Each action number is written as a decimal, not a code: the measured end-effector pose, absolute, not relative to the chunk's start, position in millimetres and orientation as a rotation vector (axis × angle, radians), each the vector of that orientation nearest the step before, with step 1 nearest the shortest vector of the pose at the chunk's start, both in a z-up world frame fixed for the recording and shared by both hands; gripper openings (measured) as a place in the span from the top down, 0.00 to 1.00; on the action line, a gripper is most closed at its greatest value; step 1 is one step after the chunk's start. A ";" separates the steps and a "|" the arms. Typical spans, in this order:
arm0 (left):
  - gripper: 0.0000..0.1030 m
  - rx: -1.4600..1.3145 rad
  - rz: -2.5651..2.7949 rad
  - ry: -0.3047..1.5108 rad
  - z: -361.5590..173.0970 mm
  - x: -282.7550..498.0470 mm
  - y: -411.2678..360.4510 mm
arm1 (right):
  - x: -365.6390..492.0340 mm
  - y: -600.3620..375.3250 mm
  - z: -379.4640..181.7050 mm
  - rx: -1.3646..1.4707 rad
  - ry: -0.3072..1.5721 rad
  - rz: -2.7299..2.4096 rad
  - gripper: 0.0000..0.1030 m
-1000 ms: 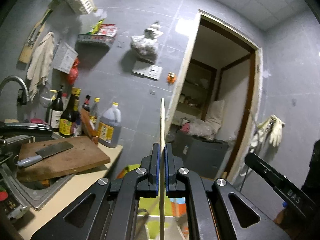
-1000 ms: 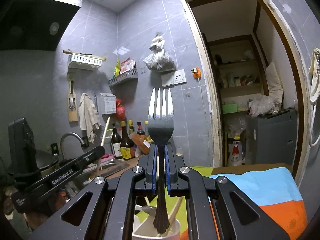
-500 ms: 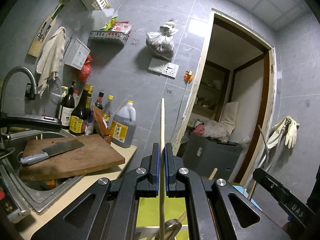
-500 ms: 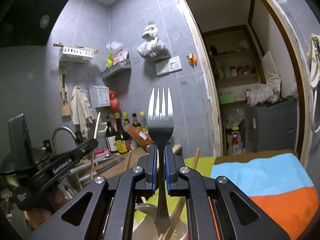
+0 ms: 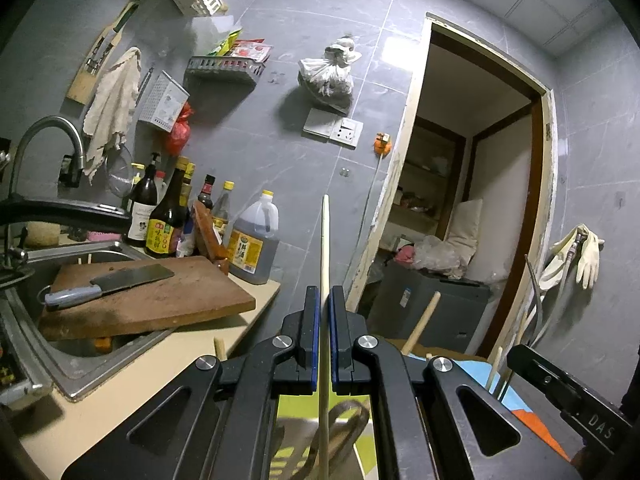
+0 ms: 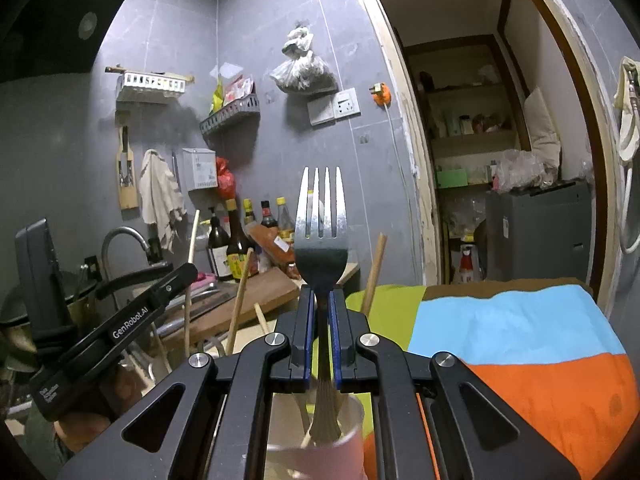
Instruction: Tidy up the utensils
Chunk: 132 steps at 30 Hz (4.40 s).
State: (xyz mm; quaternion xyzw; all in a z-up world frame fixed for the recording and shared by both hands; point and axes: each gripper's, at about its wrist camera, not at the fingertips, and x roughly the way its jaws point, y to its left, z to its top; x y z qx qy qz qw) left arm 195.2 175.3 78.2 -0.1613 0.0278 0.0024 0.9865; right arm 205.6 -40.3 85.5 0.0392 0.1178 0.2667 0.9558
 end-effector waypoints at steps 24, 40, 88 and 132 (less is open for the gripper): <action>0.97 -0.276 -0.049 0.200 56.5 175.9 158.2 | 203.5 -47.0 53.5 0.087 0.391 0.528 0.93; 0.75 -0.337 -0.083 0.235 59.2 158.1 165.6 | 190.2 -56.9 61.2 0.089 0.374 0.522 0.77; 0.09 -0.224 -0.187 0.283 67.1 108.1 95.9 | 102.3 -163.7 90.3 0.025 0.199 0.243 0.00; 0.03 -0.063 -0.086 0.278 13.7 25.4 46.6 | 21.0 -201.7 37.5 -0.075 0.260 0.063 0.00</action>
